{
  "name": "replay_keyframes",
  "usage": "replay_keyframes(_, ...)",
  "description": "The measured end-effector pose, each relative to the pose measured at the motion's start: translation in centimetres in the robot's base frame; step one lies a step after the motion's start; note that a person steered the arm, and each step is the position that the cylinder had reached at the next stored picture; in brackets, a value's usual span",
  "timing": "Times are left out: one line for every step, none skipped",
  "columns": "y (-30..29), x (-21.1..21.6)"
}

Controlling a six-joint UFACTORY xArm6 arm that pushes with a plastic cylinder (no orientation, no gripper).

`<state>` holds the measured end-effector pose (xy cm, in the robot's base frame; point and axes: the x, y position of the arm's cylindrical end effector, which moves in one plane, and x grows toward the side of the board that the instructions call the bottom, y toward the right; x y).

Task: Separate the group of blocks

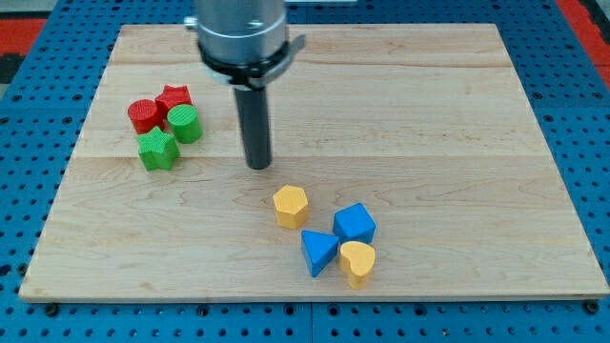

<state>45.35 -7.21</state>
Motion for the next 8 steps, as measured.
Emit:
replay_keyframes(-3.2, 0.0)
replay_keyframes(-1.8, -2.7)
replay_keyframes(-1.1, -11.2)
replay_keyframes(-5.7, -17.6)
replay_keyframes(-13.1, -19.6)
replay_keyframes(-16.4, -19.8)
replay_keyframes(-16.3, -19.6)
replay_keyframes(-16.7, -18.8)
